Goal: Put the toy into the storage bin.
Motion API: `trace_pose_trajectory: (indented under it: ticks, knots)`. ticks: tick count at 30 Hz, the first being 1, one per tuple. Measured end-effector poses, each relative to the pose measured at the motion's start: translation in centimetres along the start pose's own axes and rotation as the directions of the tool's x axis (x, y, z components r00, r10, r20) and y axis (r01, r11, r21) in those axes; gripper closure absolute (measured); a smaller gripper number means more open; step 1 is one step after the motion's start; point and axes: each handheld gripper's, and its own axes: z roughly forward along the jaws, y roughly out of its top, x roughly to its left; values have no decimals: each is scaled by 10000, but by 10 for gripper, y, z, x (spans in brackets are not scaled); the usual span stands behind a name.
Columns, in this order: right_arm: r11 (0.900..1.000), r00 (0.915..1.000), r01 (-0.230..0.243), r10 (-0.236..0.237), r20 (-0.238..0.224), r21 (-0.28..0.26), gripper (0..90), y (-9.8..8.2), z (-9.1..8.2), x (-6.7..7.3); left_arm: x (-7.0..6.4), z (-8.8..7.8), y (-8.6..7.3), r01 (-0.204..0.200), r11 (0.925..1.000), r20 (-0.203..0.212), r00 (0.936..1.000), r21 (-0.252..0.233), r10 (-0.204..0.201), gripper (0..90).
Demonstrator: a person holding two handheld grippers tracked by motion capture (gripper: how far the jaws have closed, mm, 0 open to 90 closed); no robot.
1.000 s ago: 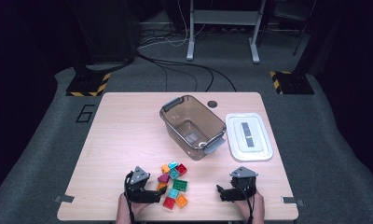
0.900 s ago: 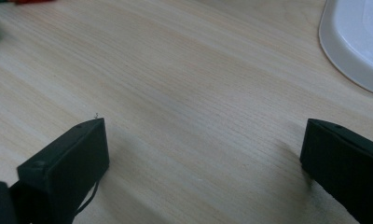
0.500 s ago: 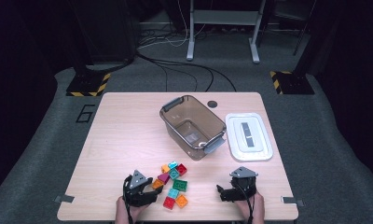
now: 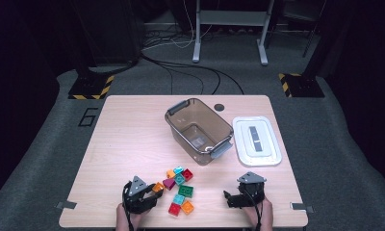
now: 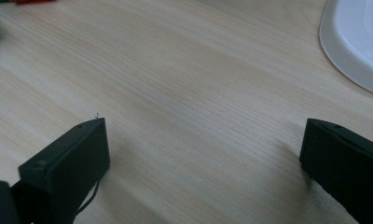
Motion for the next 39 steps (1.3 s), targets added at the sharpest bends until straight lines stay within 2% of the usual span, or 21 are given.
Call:
trace_pose_trajectory:
  ticks: [6, 12, 17, 20, 33, 39]
  knots:
    - [10000, 10000, -1, 1, 0, -5, 6, 0, 0, 0, 3, -6, 4, 3, 9996, -61, 10000, -284, -5, 586]
    - [10000, 10000, 0, 0, 0, -4, 6, 0, 0, 0, 7, -11, 9, -140, 9997, -83, 9999, -217, 138, 586]
    - [10000, 10000, 1, -1, 0, 2, 6, 0, 0, 0, 9, -13, 13, -87, 9994, -78, 9999, -328, 84, 586]
    - [10000, 10000, -2, 2, -2, 4, 6, 0, 0, 0, 11, -15, 19, -221, 9993, -59, 9997, -313, 220, 586]
    - [10000, 10000, -8, 8, 2, 0, 5, 0, 0, 0, 15, -13, 40, -216, 9976, -133, 9997, -652, 208, 586]
    - [10000, 10000, 3, -3, 17, 0, 5, 0, 0, 0, 19, -15, 50, -390, 9967, -135, 9992, -712, 381, 587]
